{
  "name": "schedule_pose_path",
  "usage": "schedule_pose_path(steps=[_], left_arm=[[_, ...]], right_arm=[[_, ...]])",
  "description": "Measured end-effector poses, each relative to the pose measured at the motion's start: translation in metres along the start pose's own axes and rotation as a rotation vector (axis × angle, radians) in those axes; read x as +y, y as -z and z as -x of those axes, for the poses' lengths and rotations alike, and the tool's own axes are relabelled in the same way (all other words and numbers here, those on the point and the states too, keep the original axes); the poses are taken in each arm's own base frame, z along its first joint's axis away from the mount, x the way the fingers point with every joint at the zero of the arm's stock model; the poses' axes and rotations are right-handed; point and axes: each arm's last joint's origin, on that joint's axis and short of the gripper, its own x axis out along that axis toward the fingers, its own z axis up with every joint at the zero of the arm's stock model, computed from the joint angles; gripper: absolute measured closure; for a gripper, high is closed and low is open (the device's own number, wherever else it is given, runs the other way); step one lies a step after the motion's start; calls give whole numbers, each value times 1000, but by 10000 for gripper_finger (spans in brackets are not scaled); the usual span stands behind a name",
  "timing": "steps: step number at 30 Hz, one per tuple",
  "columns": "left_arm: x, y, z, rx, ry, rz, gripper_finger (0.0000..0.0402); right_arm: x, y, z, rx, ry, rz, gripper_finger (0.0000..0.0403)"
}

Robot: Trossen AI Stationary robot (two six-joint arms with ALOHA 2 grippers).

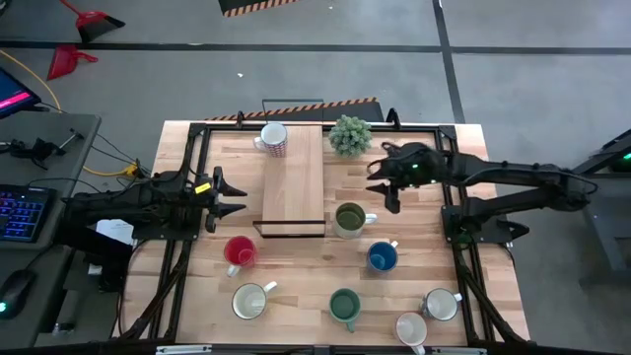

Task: Place coffee mugs
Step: Put the white mug on the shelf

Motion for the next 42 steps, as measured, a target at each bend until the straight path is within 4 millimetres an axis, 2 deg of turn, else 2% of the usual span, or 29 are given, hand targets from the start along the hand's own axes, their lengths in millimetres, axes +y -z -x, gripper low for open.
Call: schedule_pose_path(steps=[6, 15, 25, 32, 42], left_arm=[[0, 0, 0, -5, -5, 25, 243], [0, 0, 0, 0, -7, 34, 243], [0, 1, 0, 7, -9, 34, 243], [1, 1, 0, 6, -17, 34, 243], [1, 2, 0, 17, -18, 35, 243]], right_arm=[[-2, -8, -34, 166, -34, 17, 281], [-6, -22, -74, 416, -109, 75, 281], [5, -11, -103, 495, -198, 100, 281], [13, -7, -120, 512, -146, 124, 281], [12, 2, -141, 532, -104, 103, 281]])
